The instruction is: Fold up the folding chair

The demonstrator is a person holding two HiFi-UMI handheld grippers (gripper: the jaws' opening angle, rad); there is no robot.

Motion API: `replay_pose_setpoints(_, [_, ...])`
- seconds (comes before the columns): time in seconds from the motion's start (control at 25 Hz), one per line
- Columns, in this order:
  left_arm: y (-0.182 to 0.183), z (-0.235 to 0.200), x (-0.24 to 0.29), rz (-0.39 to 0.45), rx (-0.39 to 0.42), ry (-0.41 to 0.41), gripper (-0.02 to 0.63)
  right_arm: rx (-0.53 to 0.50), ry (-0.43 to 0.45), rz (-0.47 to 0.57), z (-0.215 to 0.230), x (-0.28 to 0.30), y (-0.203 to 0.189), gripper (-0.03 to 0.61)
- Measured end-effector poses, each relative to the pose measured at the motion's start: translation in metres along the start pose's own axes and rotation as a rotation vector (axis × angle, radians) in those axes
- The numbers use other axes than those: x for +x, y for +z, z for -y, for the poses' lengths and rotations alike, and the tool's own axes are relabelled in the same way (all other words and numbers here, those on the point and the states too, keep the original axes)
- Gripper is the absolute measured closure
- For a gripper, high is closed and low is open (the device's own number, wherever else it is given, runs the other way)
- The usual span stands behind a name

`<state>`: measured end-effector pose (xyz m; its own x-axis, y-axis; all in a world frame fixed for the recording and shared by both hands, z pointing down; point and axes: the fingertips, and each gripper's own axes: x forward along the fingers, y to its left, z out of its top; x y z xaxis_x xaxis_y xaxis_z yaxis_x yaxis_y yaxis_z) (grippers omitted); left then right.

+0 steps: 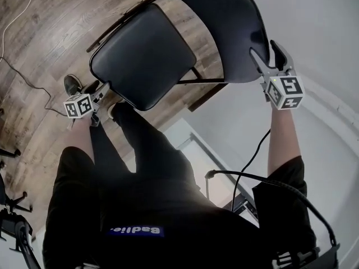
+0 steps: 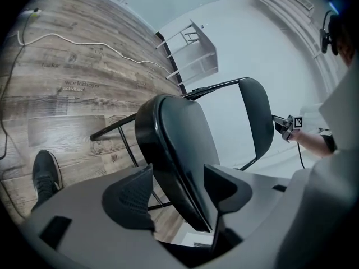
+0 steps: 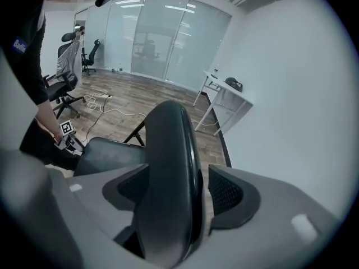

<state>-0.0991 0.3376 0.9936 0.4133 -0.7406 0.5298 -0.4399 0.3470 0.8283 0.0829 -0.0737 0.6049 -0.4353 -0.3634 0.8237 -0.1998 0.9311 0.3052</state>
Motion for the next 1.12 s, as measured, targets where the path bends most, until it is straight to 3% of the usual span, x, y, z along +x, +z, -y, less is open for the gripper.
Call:
replay_pose_setpoints(0.4, [-0.006,-0.017,0.019,0.078,-0.072,-0.011,0.325,-0.027,0.062,-0.027,0.010,0.035,-0.014,0.255])
replay_pose_setpoints(0.76, [-0.002,-0.014,0.040,0.099,-0.107,-0.123,0.322,0.034,0.175,0.021,0.008,0.044,-0.020,0.253])
replay_pose_setpoints(1.0, [-0.003,-0.012,0.053,0.062,-0.138,-0.194,0.322,-0.038,0.254,-0.078,-0.009,0.057,-0.030,0.256])
replay_pose_setpoints(1.12, [-0.001,-0.008,0.057,0.067,-0.180,-0.202,0.322,-0.063,0.290,-0.125,-0.014,0.058,-0.035,0.299])
